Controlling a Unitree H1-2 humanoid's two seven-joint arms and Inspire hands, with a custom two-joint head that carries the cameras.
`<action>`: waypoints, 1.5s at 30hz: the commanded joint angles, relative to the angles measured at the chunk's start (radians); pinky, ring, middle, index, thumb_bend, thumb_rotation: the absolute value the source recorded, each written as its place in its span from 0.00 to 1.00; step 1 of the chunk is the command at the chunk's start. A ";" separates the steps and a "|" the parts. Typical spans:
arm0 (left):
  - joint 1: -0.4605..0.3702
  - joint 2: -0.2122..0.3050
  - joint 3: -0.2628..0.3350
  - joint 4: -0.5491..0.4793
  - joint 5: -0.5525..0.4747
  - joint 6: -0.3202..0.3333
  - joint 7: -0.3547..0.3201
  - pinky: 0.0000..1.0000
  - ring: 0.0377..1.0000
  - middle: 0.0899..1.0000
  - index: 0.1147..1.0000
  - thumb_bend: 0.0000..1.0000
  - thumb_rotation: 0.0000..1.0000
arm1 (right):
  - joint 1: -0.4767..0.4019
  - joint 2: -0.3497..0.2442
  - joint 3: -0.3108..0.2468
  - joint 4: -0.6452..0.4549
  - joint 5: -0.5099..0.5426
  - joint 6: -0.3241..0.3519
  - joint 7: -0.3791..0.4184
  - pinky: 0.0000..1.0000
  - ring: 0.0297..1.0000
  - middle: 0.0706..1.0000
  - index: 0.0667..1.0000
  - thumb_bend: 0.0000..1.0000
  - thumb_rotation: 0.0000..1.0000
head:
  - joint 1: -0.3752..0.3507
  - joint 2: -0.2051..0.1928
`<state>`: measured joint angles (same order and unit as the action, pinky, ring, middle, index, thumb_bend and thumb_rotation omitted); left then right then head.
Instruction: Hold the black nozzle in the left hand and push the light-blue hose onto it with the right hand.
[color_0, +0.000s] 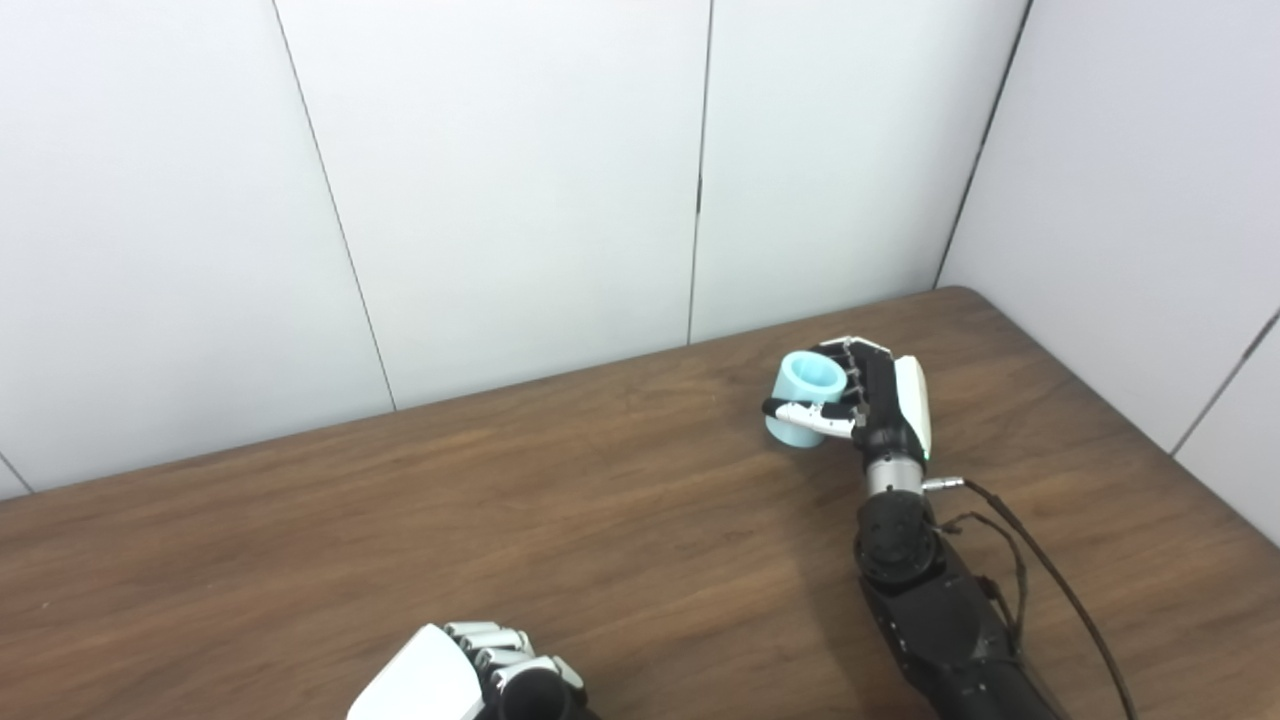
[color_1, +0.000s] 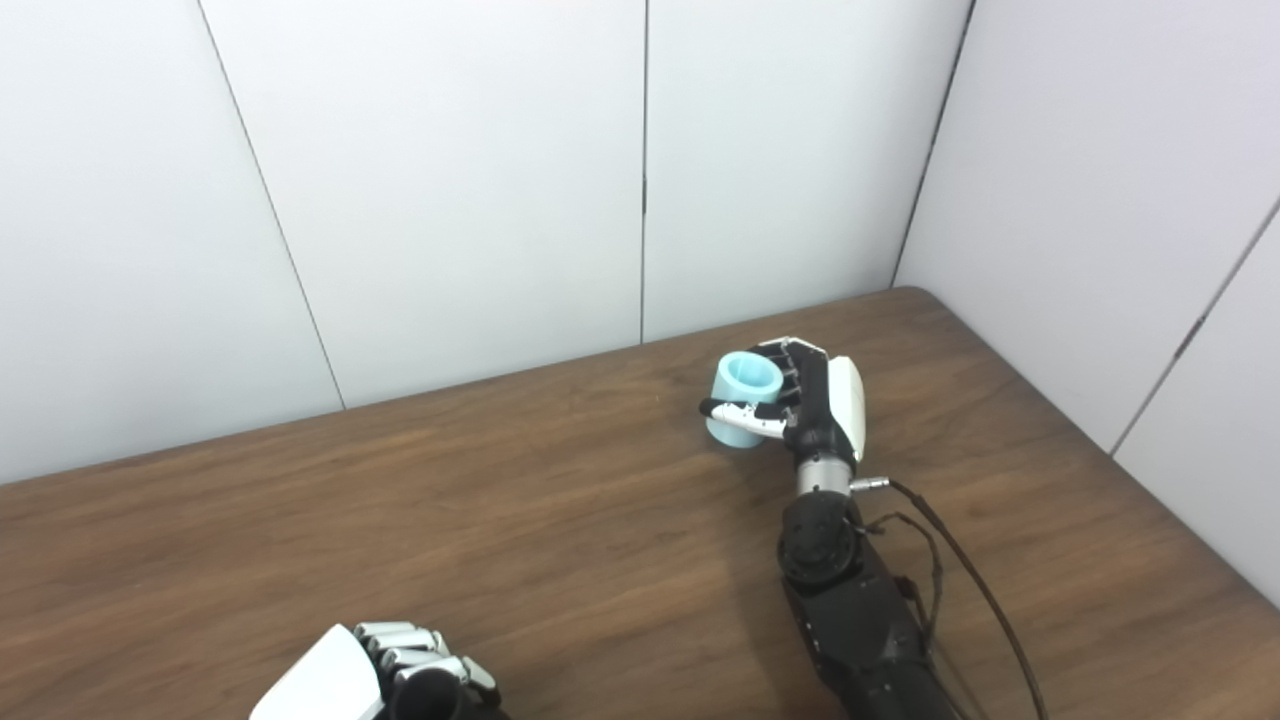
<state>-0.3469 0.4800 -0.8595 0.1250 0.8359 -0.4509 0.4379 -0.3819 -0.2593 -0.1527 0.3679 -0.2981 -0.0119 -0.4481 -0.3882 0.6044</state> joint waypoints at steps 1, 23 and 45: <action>0.183 -0.006 -0.100 0.147 -0.088 -0.019 -0.004 0.38 0.47 0.43 0.44 0.52 0.00 | -0.037 -0.046 0.009 -0.130 -0.011 -0.067 0.027 0.39 0.39 0.49 0.45 0.51 0.00 | 0.018 0.011; 0.086 -0.165 -0.020 0.334 -0.134 -0.019 -0.167 0.29 0.37 0.42 0.44 0.52 0.00 | 0.030 -0.060 0.078 -0.817 0.153 0.315 0.451 0.35 0.40 0.48 0.48 0.51 0.00 | 0.200 0.117; 0.058 -0.159 -0.052 0.352 -0.171 -0.019 -0.286 0.17 0.21 0.41 0.43 0.52 0.00 | 0.122 0.010 0.243 -1.065 0.091 0.405 0.583 0.34 0.39 0.48 0.48 0.51 0.00 | 0.214 0.121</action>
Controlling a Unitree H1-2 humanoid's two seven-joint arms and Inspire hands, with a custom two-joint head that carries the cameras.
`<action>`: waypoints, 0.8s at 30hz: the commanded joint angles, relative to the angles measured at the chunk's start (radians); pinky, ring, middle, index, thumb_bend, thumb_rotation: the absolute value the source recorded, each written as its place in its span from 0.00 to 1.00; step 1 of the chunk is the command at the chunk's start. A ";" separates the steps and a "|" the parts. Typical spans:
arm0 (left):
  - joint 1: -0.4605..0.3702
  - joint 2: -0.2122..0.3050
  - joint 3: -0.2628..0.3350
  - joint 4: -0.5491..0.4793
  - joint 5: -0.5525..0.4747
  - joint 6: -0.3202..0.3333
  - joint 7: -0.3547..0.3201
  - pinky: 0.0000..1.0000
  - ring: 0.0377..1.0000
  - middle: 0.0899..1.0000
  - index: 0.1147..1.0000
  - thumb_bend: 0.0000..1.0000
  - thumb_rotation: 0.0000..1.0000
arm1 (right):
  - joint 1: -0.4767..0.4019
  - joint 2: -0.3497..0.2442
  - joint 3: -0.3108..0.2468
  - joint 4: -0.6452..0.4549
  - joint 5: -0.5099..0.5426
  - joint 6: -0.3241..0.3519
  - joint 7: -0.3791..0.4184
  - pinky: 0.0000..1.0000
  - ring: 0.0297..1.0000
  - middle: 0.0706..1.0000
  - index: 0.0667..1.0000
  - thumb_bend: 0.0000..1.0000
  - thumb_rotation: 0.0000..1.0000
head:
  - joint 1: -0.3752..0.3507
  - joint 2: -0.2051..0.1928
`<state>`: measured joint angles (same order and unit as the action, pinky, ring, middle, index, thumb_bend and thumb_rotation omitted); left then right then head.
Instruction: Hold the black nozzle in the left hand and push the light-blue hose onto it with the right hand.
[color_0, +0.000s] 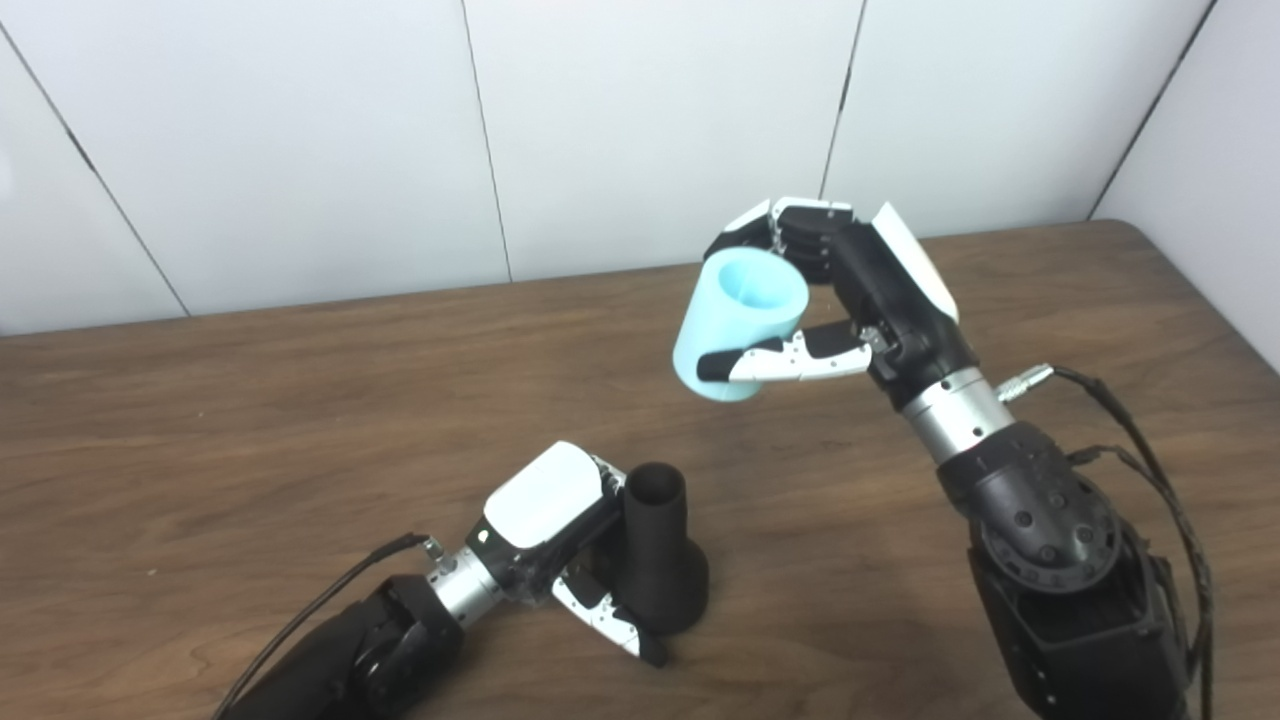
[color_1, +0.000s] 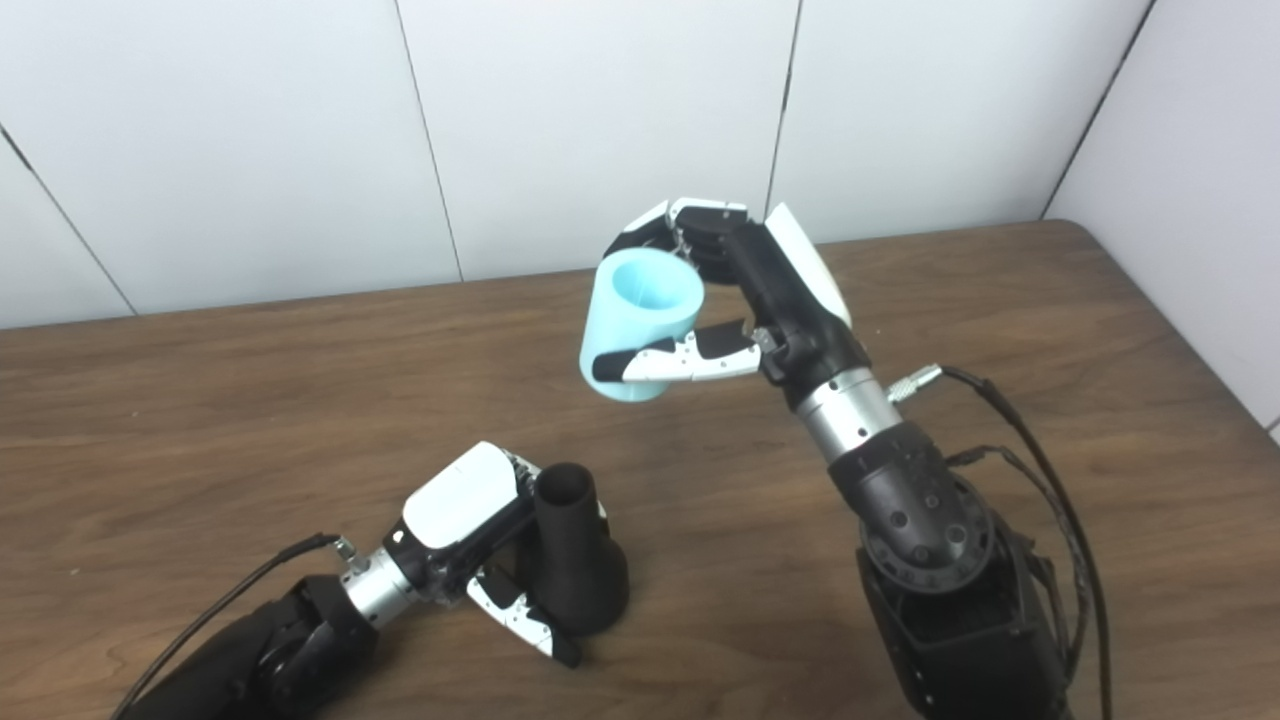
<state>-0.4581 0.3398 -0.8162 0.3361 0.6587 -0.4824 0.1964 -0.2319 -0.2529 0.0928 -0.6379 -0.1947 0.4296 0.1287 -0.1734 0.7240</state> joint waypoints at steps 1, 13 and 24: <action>0.169 -0.018 -0.095 0.137 0.013 0.013 -0.043 0.17 0.21 0.42 0.43 0.52 0.00 | -0.022 0.006 0.004 -0.062 -0.013 -0.044 0.008 0.33 0.39 0.48 0.48 0.51 0.00 | -0.001 0.002; 0.177 -0.013 -0.078 0.130 0.098 0.013 -0.013 0.20 0.24 0.36 0.47 0.51 0.00 | 0.028 0.026 0.035 -0.062 0.006 -0.083 0.041 0.32 0.38 0.48 0.48 0.51 0.00 | 0.005 0.002; 0.189 -0.005 -0.070 0.096 0.131 0.013 -0.018 0.21 0.26 0.38 0.46 0.52 0.00 | 0.067 0.034 0.057 -0.056 -0.002 -0.097 0.052 0.31 0.38 0.48 0.48 0.51 0.00 | 0.012 0.011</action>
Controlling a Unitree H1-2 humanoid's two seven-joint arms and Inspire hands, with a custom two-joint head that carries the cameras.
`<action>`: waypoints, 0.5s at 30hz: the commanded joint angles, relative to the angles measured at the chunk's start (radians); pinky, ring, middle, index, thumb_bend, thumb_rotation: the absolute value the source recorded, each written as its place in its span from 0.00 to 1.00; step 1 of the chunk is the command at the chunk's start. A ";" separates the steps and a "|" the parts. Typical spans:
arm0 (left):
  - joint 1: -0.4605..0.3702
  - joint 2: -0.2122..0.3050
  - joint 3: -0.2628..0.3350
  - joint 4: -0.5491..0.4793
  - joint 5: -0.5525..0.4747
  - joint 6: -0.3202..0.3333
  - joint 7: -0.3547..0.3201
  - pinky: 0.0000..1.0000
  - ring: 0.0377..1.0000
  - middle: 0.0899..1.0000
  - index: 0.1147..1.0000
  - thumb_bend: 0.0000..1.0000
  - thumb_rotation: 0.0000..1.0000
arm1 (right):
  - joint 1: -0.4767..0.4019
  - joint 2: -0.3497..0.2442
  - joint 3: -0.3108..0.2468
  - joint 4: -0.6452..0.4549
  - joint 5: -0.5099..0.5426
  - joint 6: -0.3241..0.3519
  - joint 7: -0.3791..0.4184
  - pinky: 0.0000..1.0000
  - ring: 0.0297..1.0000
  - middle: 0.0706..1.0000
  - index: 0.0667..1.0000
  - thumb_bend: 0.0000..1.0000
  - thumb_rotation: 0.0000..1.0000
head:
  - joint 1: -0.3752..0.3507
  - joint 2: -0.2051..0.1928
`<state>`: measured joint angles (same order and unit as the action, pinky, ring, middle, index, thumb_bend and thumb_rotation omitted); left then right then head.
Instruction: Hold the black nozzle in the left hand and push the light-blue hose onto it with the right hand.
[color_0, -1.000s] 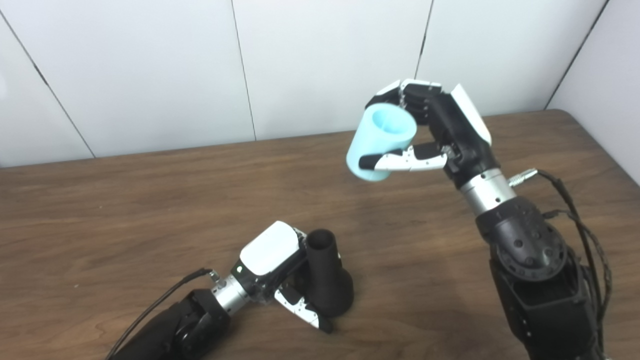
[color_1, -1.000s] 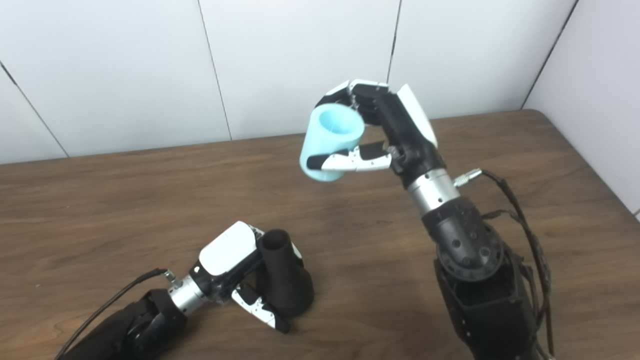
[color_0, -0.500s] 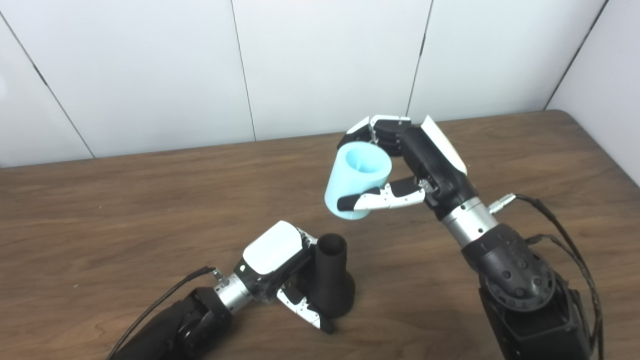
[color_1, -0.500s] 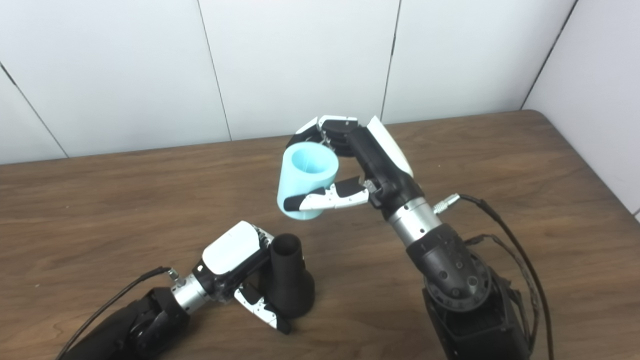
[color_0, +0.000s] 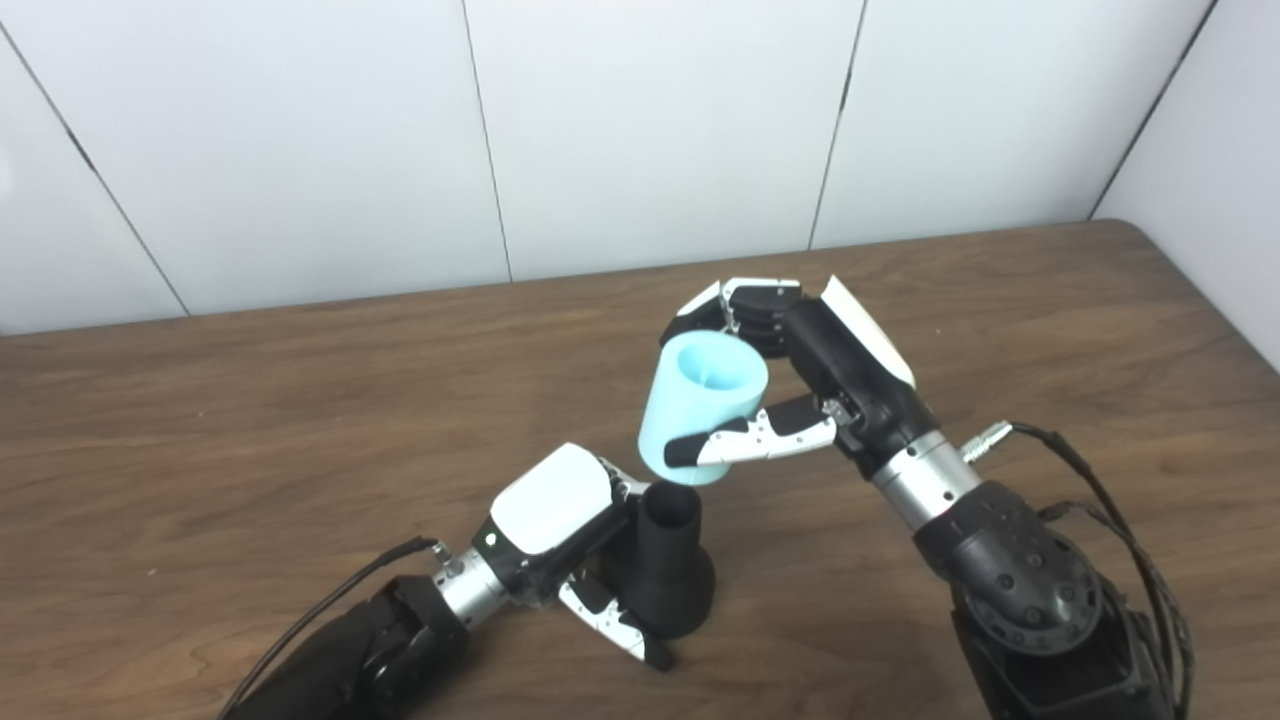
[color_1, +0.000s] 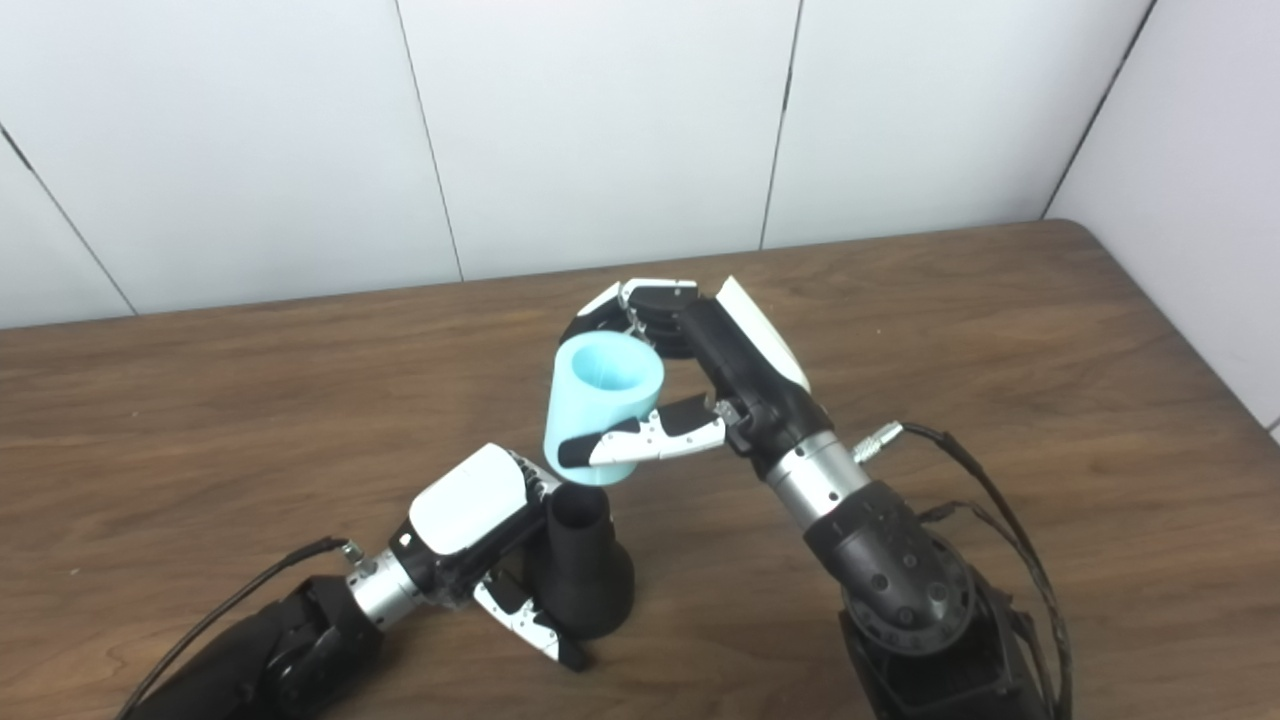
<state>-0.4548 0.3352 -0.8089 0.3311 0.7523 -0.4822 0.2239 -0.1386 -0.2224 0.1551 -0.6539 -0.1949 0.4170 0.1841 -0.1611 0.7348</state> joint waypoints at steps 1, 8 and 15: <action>0.186 -0.001 -0.076 0.100 0.037 0.013 -0.048 0.21 0.26 0.37 0.47 0.51 0.00 | -0.022 0.003 -0.004 -0.037 -0.001 -0.091 -0.003 0.31 0.38 0.48 0.49 0.51 0.00 | -0.001 0.000; 0.195 -0.001 -0.062 0.089 0.030 0.013 -0.069 0.23 0.28 0.37 0.48 0.51 0.00 | -0.002 -0.001 0.007 -0.040 0.003 -0.089 0.014 0.30 0.37 0.48 0.49 0.51 0.00 | 0.003 0.008; 0.200 -0.002 -0.050 0.078 0.026 0.013 -0.086 0.19 0.22 0.42 0.42 0.52 0.00 | 0.012 0.001 0.012 -0.052 0.015 -0.062 0.027 0.32 0.38 0.48 0.49 0.51 0.00 | 0.004 0.011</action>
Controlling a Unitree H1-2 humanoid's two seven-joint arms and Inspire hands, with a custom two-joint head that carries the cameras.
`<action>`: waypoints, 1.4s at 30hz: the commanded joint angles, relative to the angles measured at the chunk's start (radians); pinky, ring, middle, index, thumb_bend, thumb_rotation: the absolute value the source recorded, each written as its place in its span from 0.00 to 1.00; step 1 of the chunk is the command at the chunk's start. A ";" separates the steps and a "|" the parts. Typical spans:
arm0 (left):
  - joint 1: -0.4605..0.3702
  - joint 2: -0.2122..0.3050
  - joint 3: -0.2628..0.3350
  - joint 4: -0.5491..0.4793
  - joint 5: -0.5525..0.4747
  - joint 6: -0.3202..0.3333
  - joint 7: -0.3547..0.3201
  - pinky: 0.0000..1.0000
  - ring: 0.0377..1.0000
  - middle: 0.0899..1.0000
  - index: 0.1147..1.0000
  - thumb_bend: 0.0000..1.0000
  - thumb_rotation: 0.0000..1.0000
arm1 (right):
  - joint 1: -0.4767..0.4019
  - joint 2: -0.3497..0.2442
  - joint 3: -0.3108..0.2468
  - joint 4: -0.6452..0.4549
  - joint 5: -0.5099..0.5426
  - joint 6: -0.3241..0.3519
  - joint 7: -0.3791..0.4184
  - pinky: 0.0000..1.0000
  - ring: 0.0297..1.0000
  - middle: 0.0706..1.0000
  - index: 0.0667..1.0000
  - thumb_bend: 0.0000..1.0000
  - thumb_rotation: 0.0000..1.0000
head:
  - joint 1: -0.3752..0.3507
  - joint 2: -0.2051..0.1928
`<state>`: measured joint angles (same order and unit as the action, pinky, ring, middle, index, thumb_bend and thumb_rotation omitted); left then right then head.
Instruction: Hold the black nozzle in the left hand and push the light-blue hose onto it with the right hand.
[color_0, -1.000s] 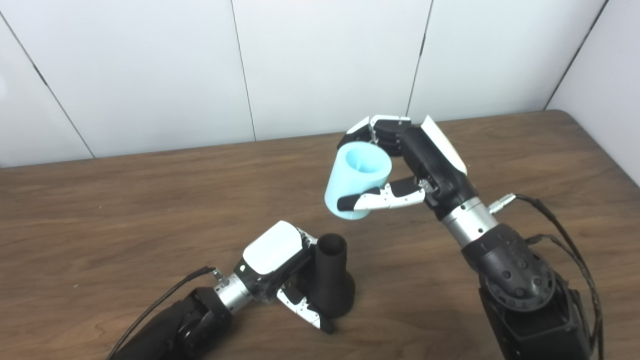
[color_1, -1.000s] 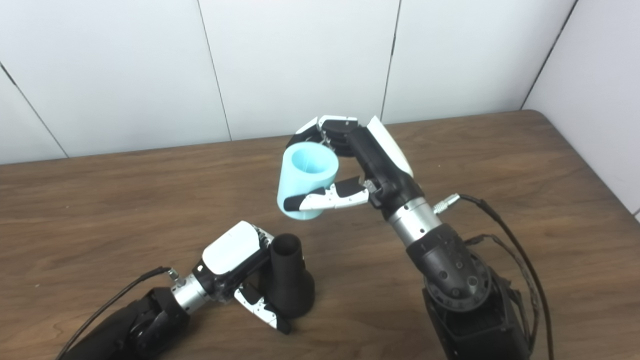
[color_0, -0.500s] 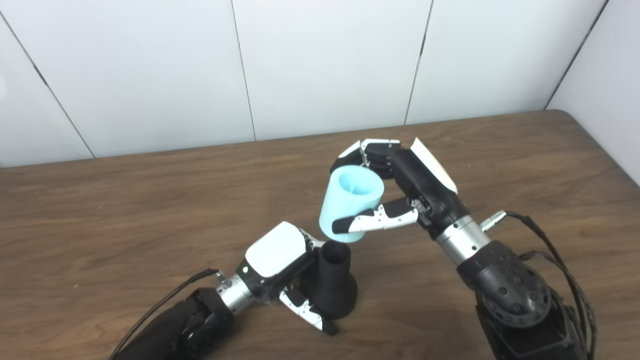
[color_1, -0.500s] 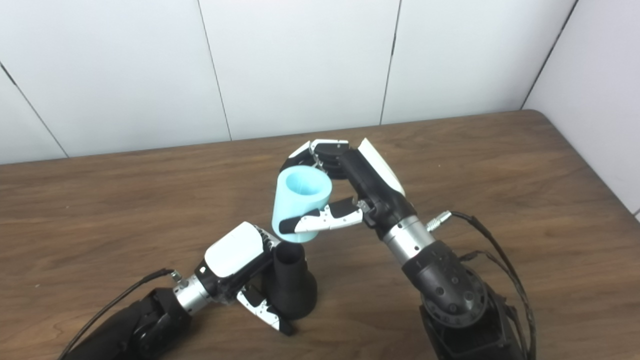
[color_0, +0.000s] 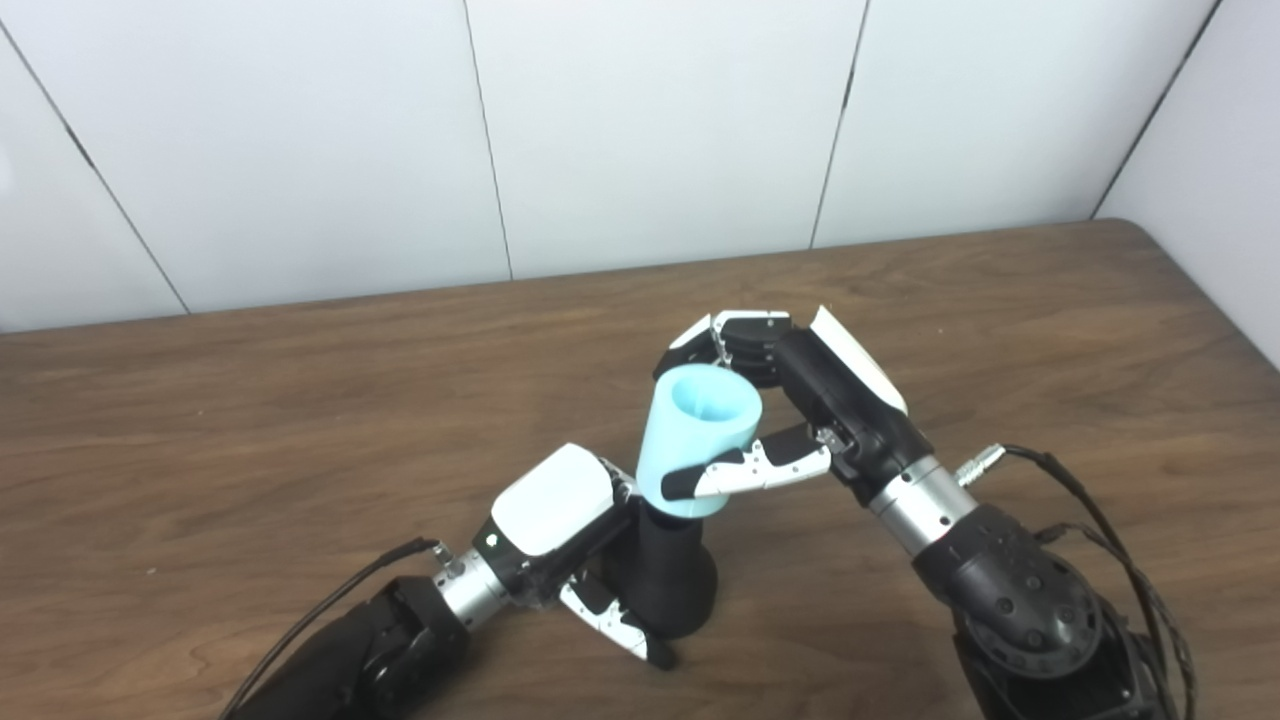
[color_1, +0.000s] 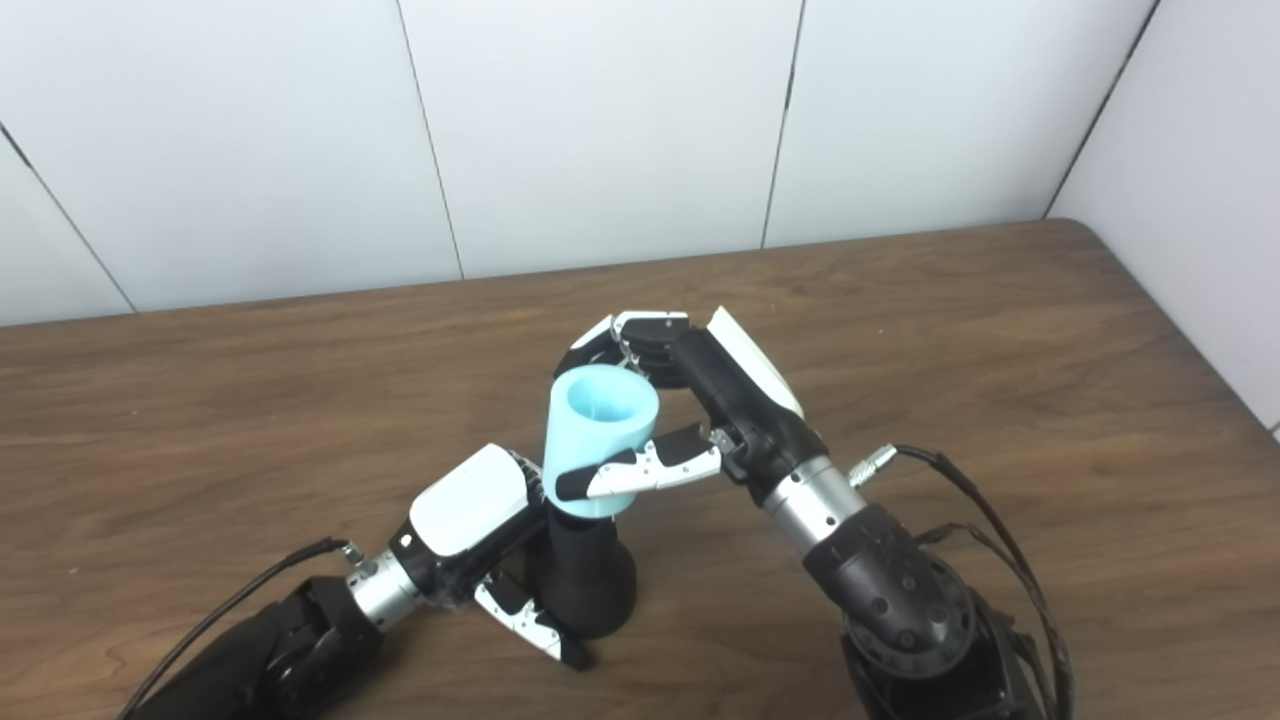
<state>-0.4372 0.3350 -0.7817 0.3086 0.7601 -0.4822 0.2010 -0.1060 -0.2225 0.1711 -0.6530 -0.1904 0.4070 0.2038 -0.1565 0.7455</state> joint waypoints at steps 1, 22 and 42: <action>0.184 -0.001 -0.075 0.100 0.019 0.013 -0.066 0.19 0.22 0.42 0.42 0.52 0.00 | -0.019 0.001 -0.005 -0.054 0.014 -0.049 0.009 0.32 0.38 0.47 0.49 0.51 0.00 | 0.001 0.001; 0.194 0.006 -0.072 0.081 0.032 0.013 -0.072 0.19 0.22 0.42 0.42 0.52 0.00 | 0.029 -0.005 0.038 -0.039 -0.032 -0.088 0.031 0.28 0.36 0.48 0.50 0.51 0.00 | 0.012 0.003; 0.204 0.006 -0.066 0.069 0.041 0.013 -0.078 0.15 0.18 0.42 0.42 0.52 0.00 | 0.066 -0.025 0.117 0.001 -0.291 -0.351 -0.002 0.13 0.28 0.40 0.47 0.52 0.00 | 0.015 0.002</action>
<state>-0.4181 0.3349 -0.7664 0.2863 0.7781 -0.4819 0.1817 -0.0240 -0.2319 0.2726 -0.6300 -0.4505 0.1457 0.2006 -0.1411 0.7470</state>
